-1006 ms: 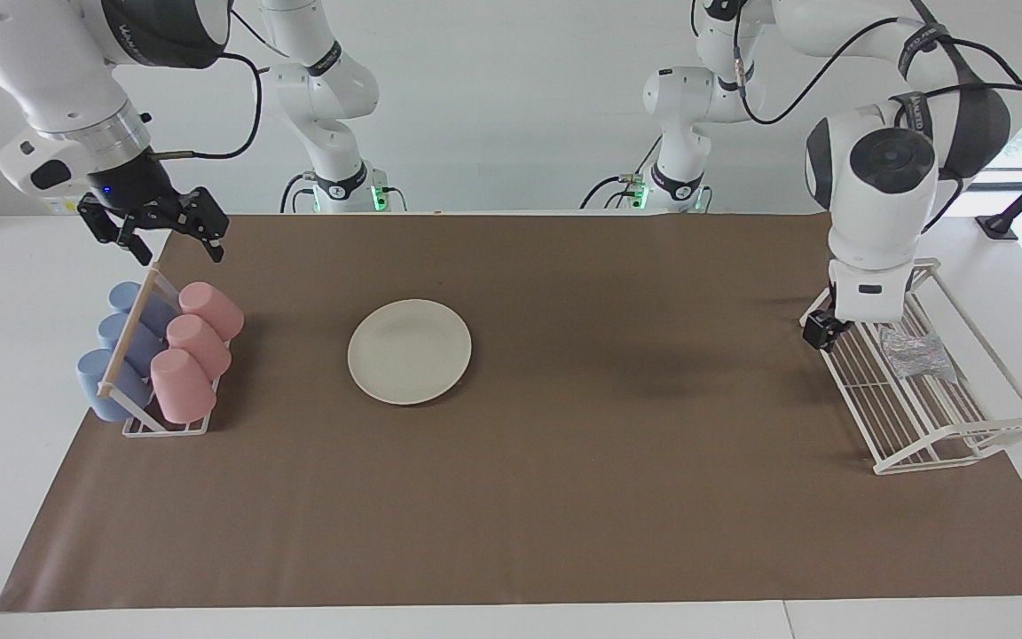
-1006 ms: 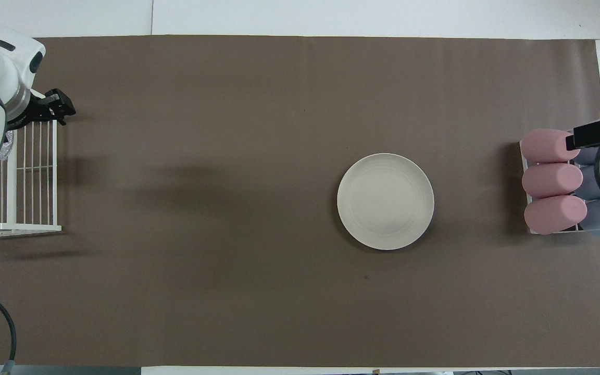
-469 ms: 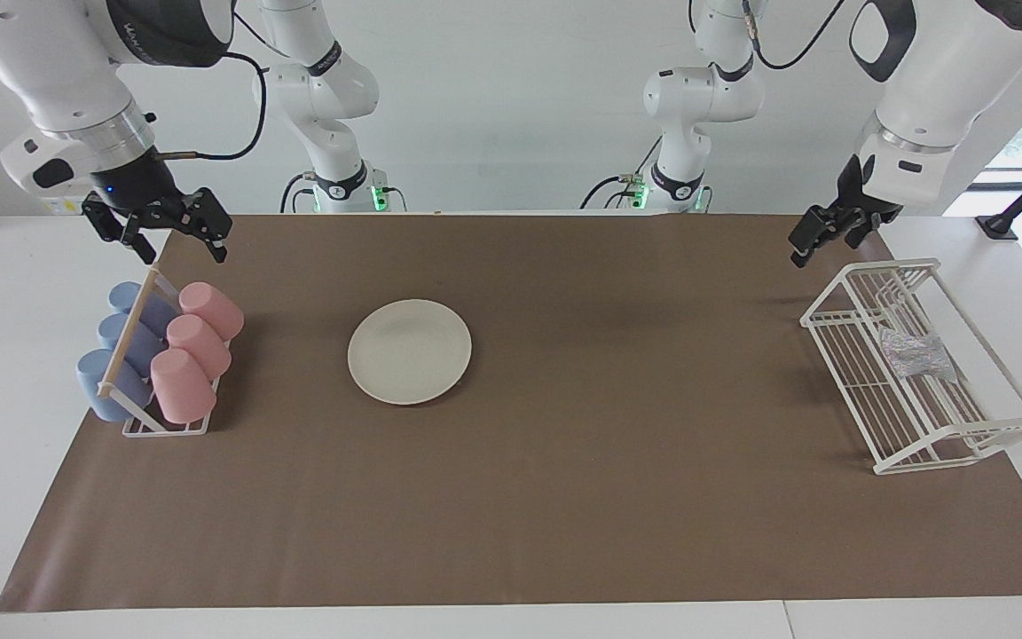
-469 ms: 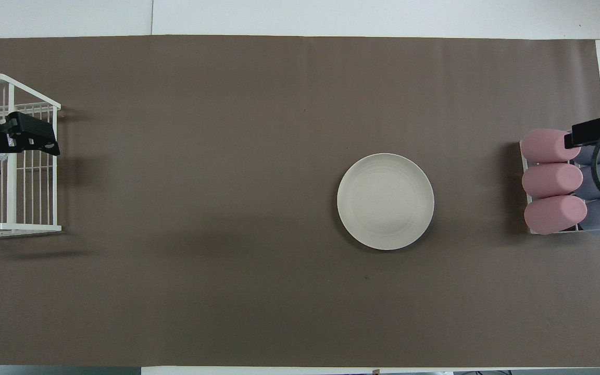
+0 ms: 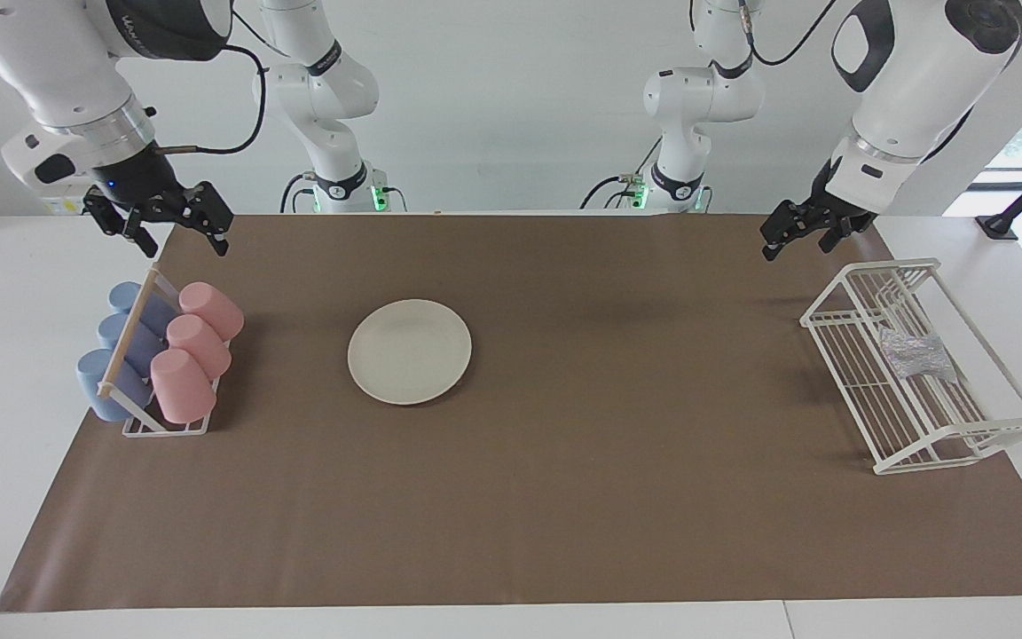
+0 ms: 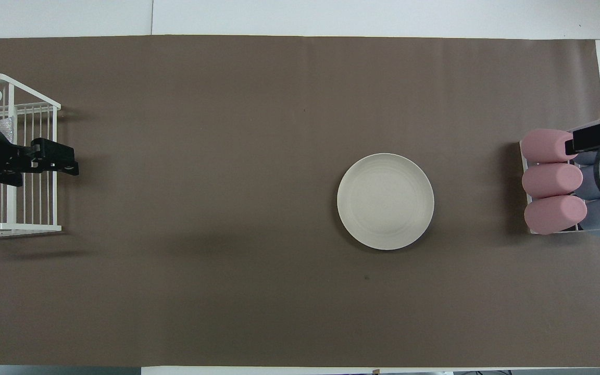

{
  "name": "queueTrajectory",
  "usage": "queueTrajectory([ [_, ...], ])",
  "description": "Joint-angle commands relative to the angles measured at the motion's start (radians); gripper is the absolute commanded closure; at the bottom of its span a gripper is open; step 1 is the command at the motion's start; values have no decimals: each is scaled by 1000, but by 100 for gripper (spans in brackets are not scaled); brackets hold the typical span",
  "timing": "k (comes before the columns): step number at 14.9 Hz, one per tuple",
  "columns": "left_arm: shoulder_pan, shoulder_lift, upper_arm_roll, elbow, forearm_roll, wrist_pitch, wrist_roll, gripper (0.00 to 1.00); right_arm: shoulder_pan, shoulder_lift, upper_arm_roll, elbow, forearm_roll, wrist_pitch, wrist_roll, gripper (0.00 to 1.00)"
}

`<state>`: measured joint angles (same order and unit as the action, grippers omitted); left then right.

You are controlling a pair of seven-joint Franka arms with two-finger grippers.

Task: Wipe plate with sponge

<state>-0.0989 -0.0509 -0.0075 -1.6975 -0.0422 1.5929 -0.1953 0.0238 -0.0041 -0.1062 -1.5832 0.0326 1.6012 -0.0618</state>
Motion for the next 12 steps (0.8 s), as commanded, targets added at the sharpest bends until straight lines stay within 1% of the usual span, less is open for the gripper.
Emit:
queueTrajectory([
  [1, -2, 9, -11, 74, 41, -106, 16, 0, 2, -5, 5, 6, -17, -24, -1, 0],
  [4, 4, 8, -18, 84, 60, -136, 16, 0, -24, -8, -6, 5, -17, -27, -24, 0],
  [5, 4, 5, -19, 82, 56, -122, 16, 0, -39, -13, -7, -10, -17, -44, -53, 0],
  [8, 8, 2, -23, 81, 48, -119, 14, 0, -28, -22, -1, -23, -19, -43, -55, 0],
  [12, 10, -1, -22, 72, 47, -106, 14, 0, -27, -17, 3, -15, -17, -37, -44, 0],
])
